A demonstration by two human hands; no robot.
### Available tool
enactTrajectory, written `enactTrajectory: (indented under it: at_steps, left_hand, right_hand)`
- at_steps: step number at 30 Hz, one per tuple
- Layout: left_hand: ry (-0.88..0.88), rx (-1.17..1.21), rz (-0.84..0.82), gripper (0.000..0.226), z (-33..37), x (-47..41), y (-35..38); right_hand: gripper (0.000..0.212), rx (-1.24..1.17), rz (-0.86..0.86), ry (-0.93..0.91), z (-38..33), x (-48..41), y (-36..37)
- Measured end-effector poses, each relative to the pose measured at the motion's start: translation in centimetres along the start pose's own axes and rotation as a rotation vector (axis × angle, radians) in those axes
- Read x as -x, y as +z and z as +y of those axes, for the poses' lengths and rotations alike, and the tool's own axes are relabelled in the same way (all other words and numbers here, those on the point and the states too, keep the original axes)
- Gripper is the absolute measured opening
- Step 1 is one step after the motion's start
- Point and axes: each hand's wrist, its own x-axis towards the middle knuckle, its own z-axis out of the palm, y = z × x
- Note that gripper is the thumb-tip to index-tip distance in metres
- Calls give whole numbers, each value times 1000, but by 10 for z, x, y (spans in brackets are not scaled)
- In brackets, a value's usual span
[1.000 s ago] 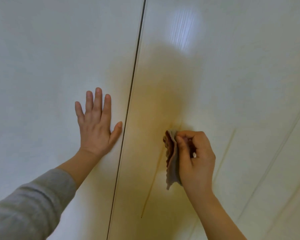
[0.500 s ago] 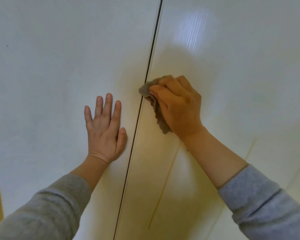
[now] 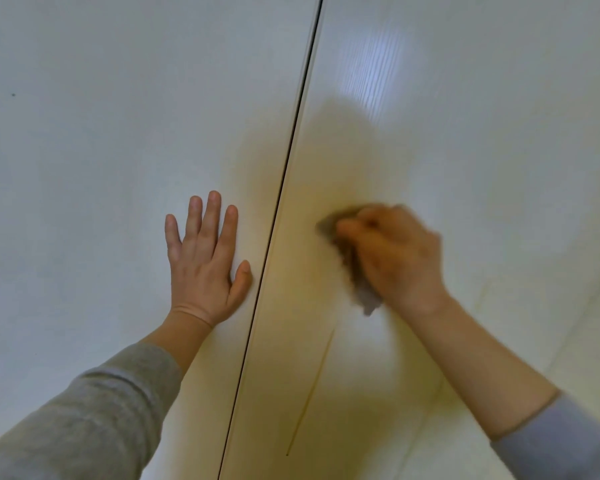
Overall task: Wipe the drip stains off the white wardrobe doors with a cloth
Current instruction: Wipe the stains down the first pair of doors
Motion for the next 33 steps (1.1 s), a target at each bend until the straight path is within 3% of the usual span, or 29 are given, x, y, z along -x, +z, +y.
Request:
enactTrajectory:
  at_steps: [3, 5, 10, 13, 15, 17, 22, 25, 33]
  left_hand:
    - [-3, -1, 4, 74, 0, 0, 0]
    - [1, -7, 1, 75, 0, 0, 0]
    - [-6, -7, 1, 75, 2, 0, 0]
    - [-12, -13, -11, 75, 2, -1, -1]
    - [-14, -13, -15, 75, 2, 0, -2]
    - [-18, -12, -18, 76, 2, 0, -2]
    - [-3, 0, 12, 74, 2, -1, -1]
    - [-3, 8, 17, 74, 3, 0, -1]
    - [-12, -3, 4, 74, 2, -1, -2]
  right_hand:
    - [10, 19, 288, 99, 37, -33, -22]
    - [12, 8, 328, 136, 45, -38, -15]
    - [12, -102, 90, 64, 12, 21, 25]
    - [13, -148, 31, -175, -1, 60, 33]
    - [16, -143, -34, -218, -4, 68, 28]
    - [18, -143, -61, -68, 2, 59, 12]
    - [17, 62, 295, 177, 58, -9, -38]
    - [15, 54, 358, 344, 73, -18, -35]
    - [9, -104, 128, -27, 18, 99, 17]
